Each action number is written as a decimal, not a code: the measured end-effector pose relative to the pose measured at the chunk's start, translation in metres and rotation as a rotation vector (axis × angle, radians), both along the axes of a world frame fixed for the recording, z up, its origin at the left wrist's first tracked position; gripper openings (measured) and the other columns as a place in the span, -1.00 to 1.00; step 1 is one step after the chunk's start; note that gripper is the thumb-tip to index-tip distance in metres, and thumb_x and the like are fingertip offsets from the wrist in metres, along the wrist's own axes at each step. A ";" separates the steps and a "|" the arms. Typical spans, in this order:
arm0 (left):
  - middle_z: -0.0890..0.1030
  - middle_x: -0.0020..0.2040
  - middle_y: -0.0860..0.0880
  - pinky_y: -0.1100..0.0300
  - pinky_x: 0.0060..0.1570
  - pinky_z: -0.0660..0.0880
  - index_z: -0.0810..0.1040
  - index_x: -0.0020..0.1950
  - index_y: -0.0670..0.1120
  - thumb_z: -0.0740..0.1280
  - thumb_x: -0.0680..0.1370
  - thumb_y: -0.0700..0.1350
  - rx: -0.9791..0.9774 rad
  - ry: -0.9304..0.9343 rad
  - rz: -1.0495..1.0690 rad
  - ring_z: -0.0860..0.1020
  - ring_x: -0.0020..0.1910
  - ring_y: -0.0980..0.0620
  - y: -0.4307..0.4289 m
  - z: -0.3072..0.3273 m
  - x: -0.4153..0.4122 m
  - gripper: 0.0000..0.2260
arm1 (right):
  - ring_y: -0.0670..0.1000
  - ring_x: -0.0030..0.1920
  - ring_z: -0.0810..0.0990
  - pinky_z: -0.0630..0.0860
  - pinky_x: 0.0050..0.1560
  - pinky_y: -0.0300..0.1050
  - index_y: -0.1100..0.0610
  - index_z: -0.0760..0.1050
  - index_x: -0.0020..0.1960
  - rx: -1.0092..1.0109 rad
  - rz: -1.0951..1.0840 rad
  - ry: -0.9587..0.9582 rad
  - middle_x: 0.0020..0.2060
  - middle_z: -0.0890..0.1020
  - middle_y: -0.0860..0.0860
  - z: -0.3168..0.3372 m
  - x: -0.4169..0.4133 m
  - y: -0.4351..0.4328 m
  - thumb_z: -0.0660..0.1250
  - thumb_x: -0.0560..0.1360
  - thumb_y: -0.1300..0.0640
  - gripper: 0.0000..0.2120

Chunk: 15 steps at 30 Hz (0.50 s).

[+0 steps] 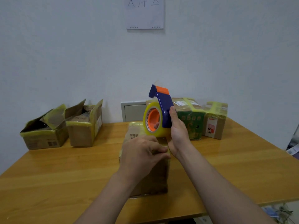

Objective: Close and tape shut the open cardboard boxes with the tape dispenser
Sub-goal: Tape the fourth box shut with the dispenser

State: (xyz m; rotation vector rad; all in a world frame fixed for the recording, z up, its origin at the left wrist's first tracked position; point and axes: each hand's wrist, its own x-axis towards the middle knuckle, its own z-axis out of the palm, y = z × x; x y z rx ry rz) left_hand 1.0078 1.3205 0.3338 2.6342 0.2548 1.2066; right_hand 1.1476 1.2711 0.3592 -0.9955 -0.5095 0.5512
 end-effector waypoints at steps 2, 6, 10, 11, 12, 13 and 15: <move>0.66 -0.21 0.21 0.28 -0.29 0.54 0.77 -0.10 0.11 0.45 0.46 0.26 0.027 -0.010 0.000 0.56 -0.24 0.24 0.001 -0.001 -0.003 -0.75 | 0.13 0.12 0.71 0.62 0.21 0.15 0.09 0.58 0.28 0.011 0.009 0.027 0.07 0.74 0.09 -0.002 0.000 -0.001 0.29 0.43 -0.33 -0.38; 0.60 -0.18 0.18 0.25 -0.28 0.53 0.70 -0.16 0.08 0.49 0.44 0.21 0.057 -0.050 0.124 0.51 -0.19 0.21 -0.011 -0.012 -0.002 -0.78 | 0.15 0.16 0.69 0.62 0.19 0.12 0.10 0.57 0.31 -0.017 0.078 0.002 0.11 0.72 0.13 -0.001 0.001 -0.004 0.28 0.47 -0.32 -0.39; 0.58 -0.18 0.13 0.21 -0.27 0.49 0.61 -0.18 0.06 0.46 0.46 0.25 0.099 -0.114 0.223 0.49 -0.18 0.14 -0.022 -0.026 0.009 -0.72 | 0.14 0.19 0.67 0.60 0.21 0.10 0.08 0.56 0.33 -0.079 0.151 -0.089 0.14 0.71 0.12 0.003 0.004 -0.008 0.26 0.54 -0.29 -0.45; 0.58 -0.18 0.12 0.20 -0.27 0.49 0.61 -0.18 0.06 0.46 0.46 0.27 0.101 -0.122 0.230 0.49 -0.18 0.13 -0.022 -0.026 0.010 -0.71 | 0.15 0.20 0.67 0.60 0.22 0.10 0.08 0.55 0.33 -0.088 0.156 -0.103 0.14 0.71 0.12 0.003 0.003 -0.008 0.27 0.55 -0.29 -0.45; 0.58 -0.18 0.12 0.19 -0.28 0.49 0.61 -0.19 0.05 0.46 0.47 0.25 0.101 -0.129 0.236 0.49 -0.18 0.13 -0.022 -0.026 0.011 -0.71 | 0.15 0.20 0.67 0.60 0.21 0.10 0.08 0.55 0.33 -0.094 0.158 -0.115 0.14 0.71 0.12 0.003 0.003 -0.008 0.28 0.54 -0.29 -0.44; 0.59 -0.19 0.11 0.17 -0.28 0.50 0.61 -0.19 0.05 0.47 0.48 0.22 0.102 -0.137 0.243 0.49 -0.18 0.13 -0.022 -0.026 0.013 -0.73 | 0.15 0.19 0.67 0.61 0.19 0.09 0.09 0.55 0.32 -0.100 0.154 -0.127 0.13 0.71 0.12 0.002 0.002 -0.008 0.29 0.52 -0.30 -0.43; 0.59 -0.19 0.10 0.13 -0.27 0.52 0.60 -0.21 0.03 0.48 0.50 0.14 0.108 -0.163 0.252 0.49 -0.18 0.12 -0.025 -0.026 0.017 -0.78 | 0.14 0.16 0.68 0.61 0.16 0.06 0.11 0.56 0.30 -0.106 0.144 -0.145 0.11 0.72 0.12 0.003 0.000 -0.008 0.31 0.49 -0.32 -0.40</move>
